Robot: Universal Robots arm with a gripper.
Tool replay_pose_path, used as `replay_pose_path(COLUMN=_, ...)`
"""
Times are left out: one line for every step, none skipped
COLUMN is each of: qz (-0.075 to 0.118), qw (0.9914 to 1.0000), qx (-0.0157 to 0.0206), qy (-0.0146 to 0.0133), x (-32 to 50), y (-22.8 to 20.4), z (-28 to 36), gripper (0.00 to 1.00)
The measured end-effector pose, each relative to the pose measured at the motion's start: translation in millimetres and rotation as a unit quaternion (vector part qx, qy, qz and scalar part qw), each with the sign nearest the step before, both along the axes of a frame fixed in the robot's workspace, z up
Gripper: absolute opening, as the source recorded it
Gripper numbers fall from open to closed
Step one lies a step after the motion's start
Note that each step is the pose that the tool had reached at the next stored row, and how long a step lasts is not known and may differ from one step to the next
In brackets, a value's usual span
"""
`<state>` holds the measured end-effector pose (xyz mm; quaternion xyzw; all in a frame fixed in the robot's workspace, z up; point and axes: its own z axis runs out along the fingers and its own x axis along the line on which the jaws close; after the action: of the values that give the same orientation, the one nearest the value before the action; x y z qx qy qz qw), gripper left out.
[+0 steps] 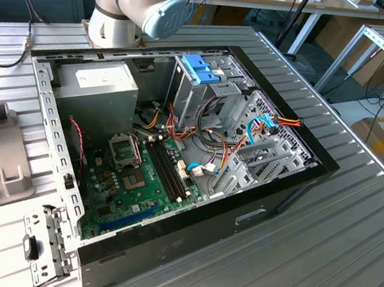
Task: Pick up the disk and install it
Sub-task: 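Pick up the disk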
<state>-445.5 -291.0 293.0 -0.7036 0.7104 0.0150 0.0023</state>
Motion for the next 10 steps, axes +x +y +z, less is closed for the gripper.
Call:
replay_pose_path(qz=0.0, qw=1.0, qx=0.0, qy=0.0, x=0.0, y=0.0, z=0.0, gripper=0.41)
replay_pose_path(qz=0.0, qw=1.0, qx=0.0001, qy=0.0, x=0.0, y=0.0, z=0.0, gripper=0.37)
replay_pose_path(qz=0.0, qw=1.0, qx=0.0001, qy=0.0, x=0.0, y=0.0, z=-0.1, gripper=0.37)
replay_pose_path(qz=0.0, qw=1.0, qx=0.0001, qy=0.0, x=0.0, y=0.0, z=-0.1, gripper=0.37)
replay_pose_path(qz=0.0, qw=1.0, qx=0.0001, qy=-0.0001, x=0.0, y=0.0, z=-0.1, gripper=0.37)
replay_pose_path(qz=0.0, qw=1.0, qx=0.0001, qy=0.0, x=0.0, y=0.0, z=-0.1, gripper=0.37)
replay_pose_path(qz=0.0, qw=1.0, qx=0.0001, qy=0.0, x=0.0, y=0.0, z=-0.1, gripper=0.37)
replay_pose_path(qz=0.0, qw=1.0, qx=0.0001, qy=0.0, x=0.0, y=0.0, z=-0.2, gripper=0.37)
replay_pose_path(qz=0.0, qw=1.0, qx=0.0001, qy=0.0, x=0.0, y=0.0, z=-0.3, gripper=0.37)
replay_pose_path(qz=0.0, qw=1.0, qx=0.0, qy=0.0, x=0.0, y=0.0, z=-0.3, gripper=0.37)
